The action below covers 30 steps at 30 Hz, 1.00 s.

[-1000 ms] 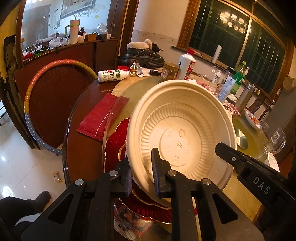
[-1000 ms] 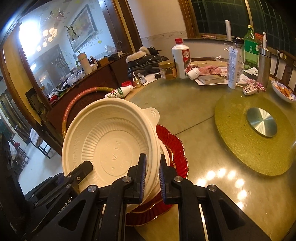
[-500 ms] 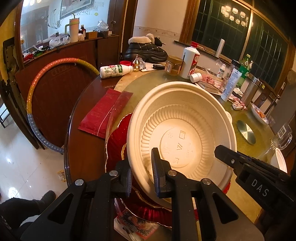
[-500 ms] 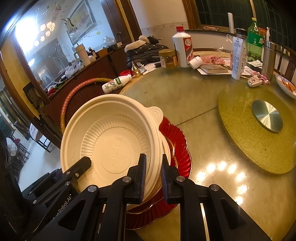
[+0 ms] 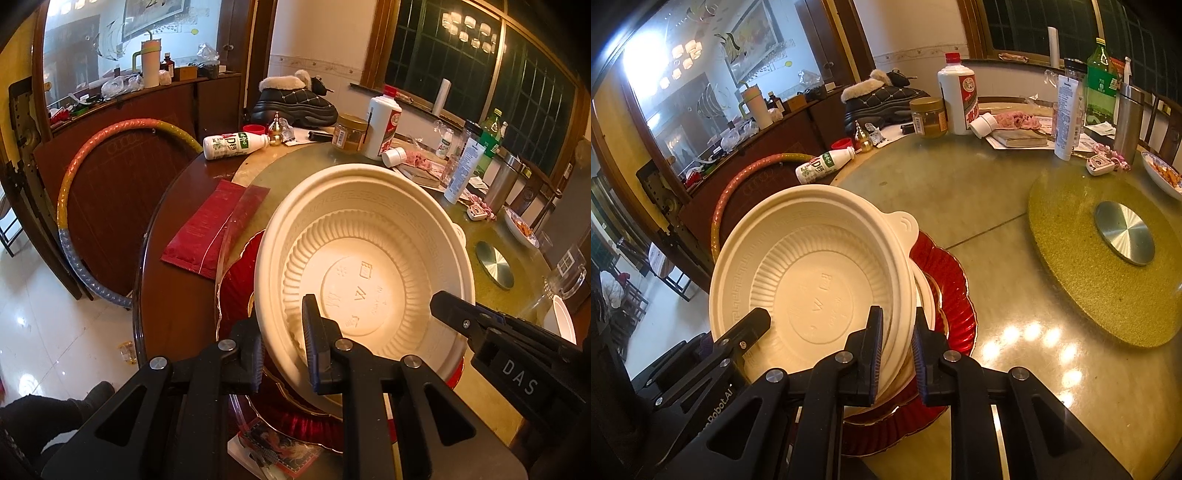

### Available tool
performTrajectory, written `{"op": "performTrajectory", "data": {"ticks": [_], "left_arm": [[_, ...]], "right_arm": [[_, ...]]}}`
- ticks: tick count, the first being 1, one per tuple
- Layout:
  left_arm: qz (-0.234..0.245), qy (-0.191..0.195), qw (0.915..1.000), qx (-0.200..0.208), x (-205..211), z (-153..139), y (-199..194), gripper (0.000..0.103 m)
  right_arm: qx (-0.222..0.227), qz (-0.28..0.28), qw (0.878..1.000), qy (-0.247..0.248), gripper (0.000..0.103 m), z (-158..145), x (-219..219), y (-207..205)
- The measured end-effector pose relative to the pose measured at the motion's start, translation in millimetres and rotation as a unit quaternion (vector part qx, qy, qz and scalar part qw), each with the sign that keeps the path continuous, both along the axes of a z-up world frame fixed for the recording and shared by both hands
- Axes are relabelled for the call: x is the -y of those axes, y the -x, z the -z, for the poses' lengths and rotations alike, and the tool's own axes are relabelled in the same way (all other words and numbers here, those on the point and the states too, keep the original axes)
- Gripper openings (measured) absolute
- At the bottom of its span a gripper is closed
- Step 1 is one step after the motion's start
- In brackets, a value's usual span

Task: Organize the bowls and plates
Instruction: 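Lower the ribbed bowl into the bowls on the red plates with both grippers, then open both grippers and pull them away from the stack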

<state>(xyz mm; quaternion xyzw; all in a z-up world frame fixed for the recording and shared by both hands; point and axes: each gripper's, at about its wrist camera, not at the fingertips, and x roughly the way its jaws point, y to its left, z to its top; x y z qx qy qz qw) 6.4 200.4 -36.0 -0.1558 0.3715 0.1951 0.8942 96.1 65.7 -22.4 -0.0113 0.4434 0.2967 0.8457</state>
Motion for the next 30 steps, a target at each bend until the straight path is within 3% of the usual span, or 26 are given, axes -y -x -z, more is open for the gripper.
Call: {"op": "performTrajectory", "data": {"ticks": [8,12,15,17,21,23,25,27,30], "left_arm": [[-0.014,-0.001,0.9999,0.004,-3,-4,0,0.016],[-0.019,0.002,0.9998,0.008,-6,-6,0,0.020],[-0.036,0.009,0.9991,0.023,-12,-10,4,0.037],[-0.052,0.019,0.9977,0.040,-16,-13,9,0.061],[-0.100,0.046,0.9878,0.110,-26,-30,29,0.072],[-0.121,0.055,0.9791,0.153,-26,-41,40,0.085],[-0.136,0.047,0.9702,0.195,-18,-55,48,0.085],[-0.121,0.035,0.9682,0.216,-2,-66,46,0.089],[-0.063,0.021,0.9741,0.216,29,-74,28,0.092]], "right_arm": [[0.007,0.003,1.000,-0.002,0.018,-2,0,2],[0.018,0.009,1.000,-0.006,0.027,-8,4,2],[0.025,0.014,1.000,-0.013,0.037,-12,8,3],[0.029,0.019,0.999,-0.019,0.047,-14,11,2],[0.039,0.026,0.998,-0.050,0.069,-24,24,3],[0.041,0.023,0.996,-0.078,0.073,-29,36,3],[0.032,0.024,0.994,-0.101,0.080,-32,49,3],[0.015,0.030,0.992,-0.122,0.081,-32,66,0],[-0.017,0.048,0.989,-0.139,0.083,-26,96,-6]]}}
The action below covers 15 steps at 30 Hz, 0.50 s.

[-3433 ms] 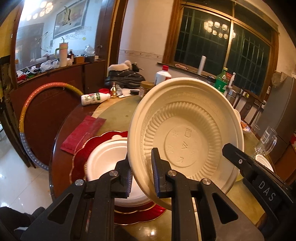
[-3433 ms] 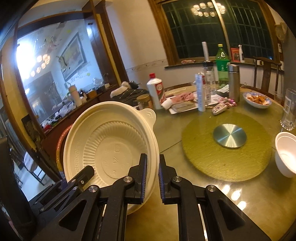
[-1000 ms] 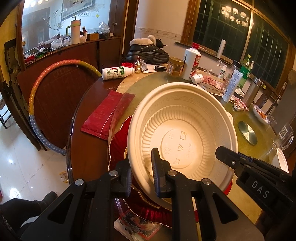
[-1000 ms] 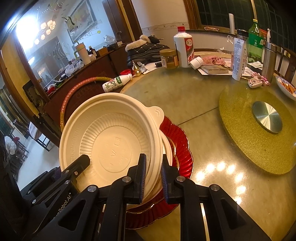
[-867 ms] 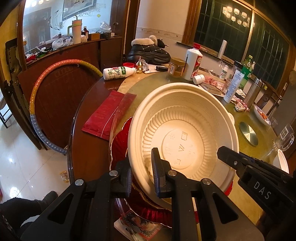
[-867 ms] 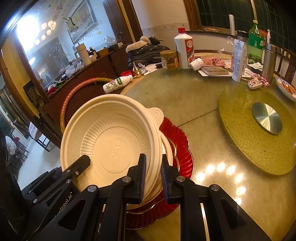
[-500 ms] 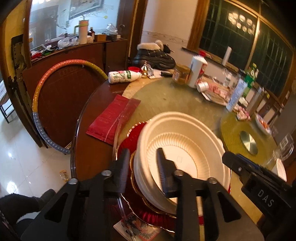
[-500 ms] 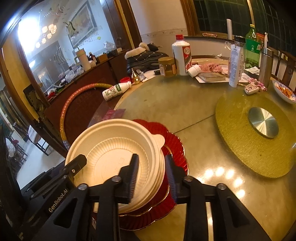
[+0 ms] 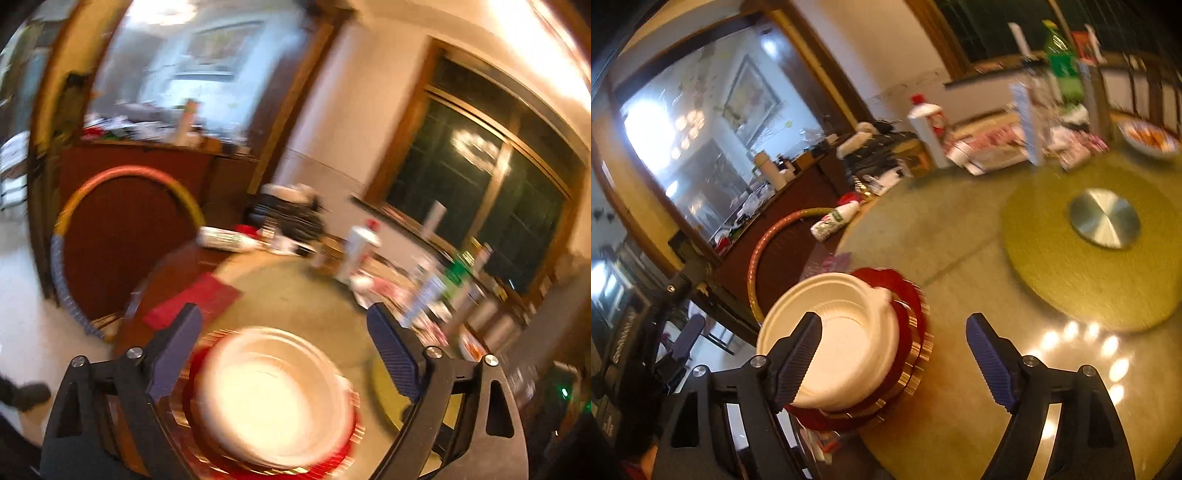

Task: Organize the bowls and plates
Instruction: 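Open both grippers and pull them away from the stack, then move both grippers to the large white foam bowl and grasp its rim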

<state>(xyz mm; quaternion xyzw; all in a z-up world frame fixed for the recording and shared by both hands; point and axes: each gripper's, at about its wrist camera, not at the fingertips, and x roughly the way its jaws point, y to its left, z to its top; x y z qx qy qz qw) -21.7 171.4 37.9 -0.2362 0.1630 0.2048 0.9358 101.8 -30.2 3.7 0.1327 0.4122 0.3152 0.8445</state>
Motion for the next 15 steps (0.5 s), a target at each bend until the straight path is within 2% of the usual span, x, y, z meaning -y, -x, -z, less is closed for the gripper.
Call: {"op": "performTrajectory", "data": {"ticks": [2,5,9,13,15], "left_arm": [[0.053,-0.014,0.9984,-0.012,27,0,-17,0.092],[0.136,-0.020,0.9896,-0.042,67,8,-44,0.092],[0.230,0.016,0.9678,-0.102,113,27,-82,0.092],[0.274,0.029,0.9504,-0.144,152,43,-108,0.092],[0.289,0.036,0.9435,-0.158,173,50,-120,0.092]], "right_arm": [[-0.014,0.023,1.000,-0.007,0.083,4,26,-4],[-0.033,0.068,0.997,-0.007,0.085,11,71,-7],[-0.052,0.118,0.992,-0.007,0.087,17,127,-7],[-0.065,0.165,0.984,-0.019,0.087,17,186,-1],[-0.056,0.192,0.979,-0.026,0.088,12,216,5]]}}
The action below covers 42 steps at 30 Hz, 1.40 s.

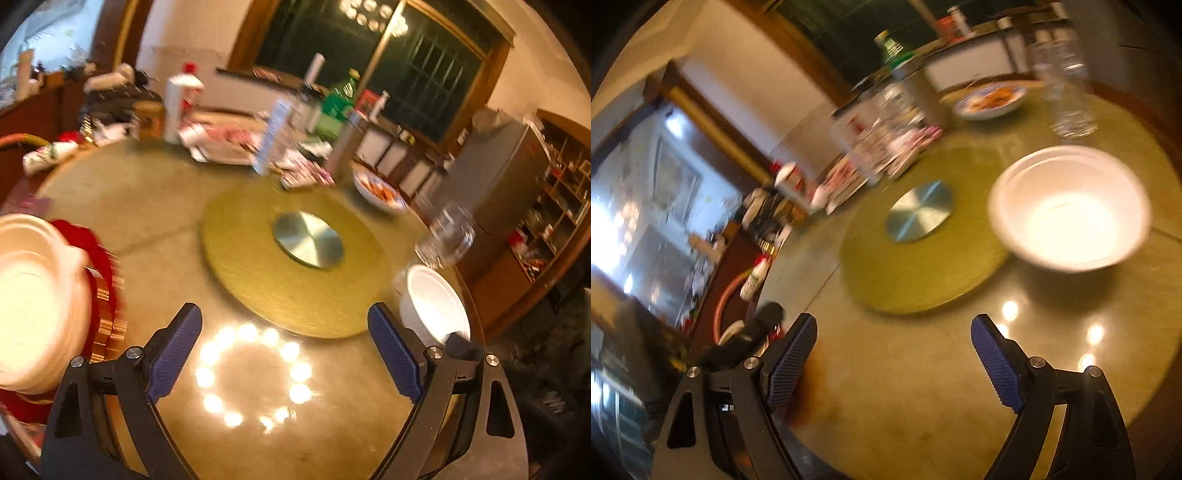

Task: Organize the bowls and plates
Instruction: 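Move both grippers to the large white foam bowl and grasp its rim, then lift the white foam bowl with both grippers and carry it toward the red plate stack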

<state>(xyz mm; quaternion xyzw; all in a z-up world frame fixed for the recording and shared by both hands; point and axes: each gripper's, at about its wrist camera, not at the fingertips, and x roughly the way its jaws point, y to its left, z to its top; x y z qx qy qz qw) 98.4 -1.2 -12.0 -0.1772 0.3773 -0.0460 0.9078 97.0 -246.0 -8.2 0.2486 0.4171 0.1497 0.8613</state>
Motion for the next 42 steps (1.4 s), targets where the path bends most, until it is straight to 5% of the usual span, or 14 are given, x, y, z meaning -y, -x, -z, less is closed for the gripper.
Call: {"op": "performTrajectory", "data": {"ticks": [5,10,19,26,27,28,29,30,42], "left_arm": [[0.050,0.025,0.9976,-0.040,43,14,-25,0.092],[0.067,0.018,0.9956,-0.062,86,21,-51,0.092],[0.093,-0.024,0.9928,-0.071,141,32,-79,0.092],[0.101,-0.039,0.9909,-0.080,160,47,-90,0.091],[0.104,-0.045,0.9902,-0.081,162,49,-90,0.086],[0.111,-0.063,0.9887,-0.078,166,50,-89,0.059],[0.132,-0.086,0.9847,-0.075,172,51,-88,0.029],[0.150,-0.097,0.9811,-0.075,175,51,-86,0.020],[0.099,-0.121,0.9870,-0.037,124,33,-49,0.015]], "right_arm": [[0.016,0.080,0.996,0.027,0.095,-5,64,10],[-0.028,0.143,0.989,0.023,0.095,15,122,0],[-0.085,0.176,0.979,-0.060,0.093,54,177,-29],[-0.101,0.173,0.978,-0.063,0.056,67,172,-47],[-0.103,0.175,0.977,-0.060,0.045,69,171,-49],[-0.106,0.178,0.977,-0.056,0.023,72,169,-51],[-0.106,0.178,0.977,-0.053,0.016,72,168,-52],[-0.097,0.169,0.979,-0.056,0.009,70,166,-51],[-0.041,0.138,0.990,-0.011,0.006,51,99,-37]]}}
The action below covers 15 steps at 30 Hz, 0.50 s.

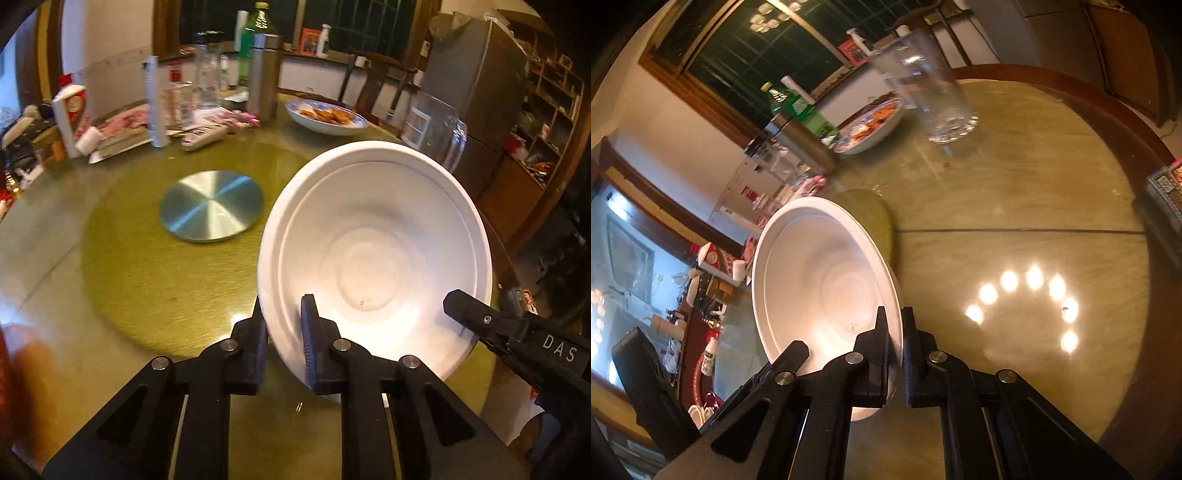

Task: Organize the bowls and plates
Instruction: 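Lift the white foam bowl with both grippers and carry it toward the red plate stack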

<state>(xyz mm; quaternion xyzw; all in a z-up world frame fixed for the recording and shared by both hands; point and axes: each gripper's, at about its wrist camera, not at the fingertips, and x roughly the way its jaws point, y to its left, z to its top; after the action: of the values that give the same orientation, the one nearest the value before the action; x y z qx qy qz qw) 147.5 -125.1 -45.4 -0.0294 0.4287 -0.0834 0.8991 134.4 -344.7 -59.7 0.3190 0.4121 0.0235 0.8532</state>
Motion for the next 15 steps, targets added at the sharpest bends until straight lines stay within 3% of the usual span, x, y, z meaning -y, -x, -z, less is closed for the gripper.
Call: {"op": "performTrajectory", "data": {"ticks": [6,15], "left_arm": [[-0.030,-0.016,0.9994,0.005,-24,-1,15,0.015],[-0.052,-0.010,0.9985,0.010,-57,1,30,0.015]], "right_arm": [[0.013,-0.021,0.999,0.023,0.006,-6,-35,9],[0.032,-0.037,0.998,0.039,0.006,-11,-71,18]]}}
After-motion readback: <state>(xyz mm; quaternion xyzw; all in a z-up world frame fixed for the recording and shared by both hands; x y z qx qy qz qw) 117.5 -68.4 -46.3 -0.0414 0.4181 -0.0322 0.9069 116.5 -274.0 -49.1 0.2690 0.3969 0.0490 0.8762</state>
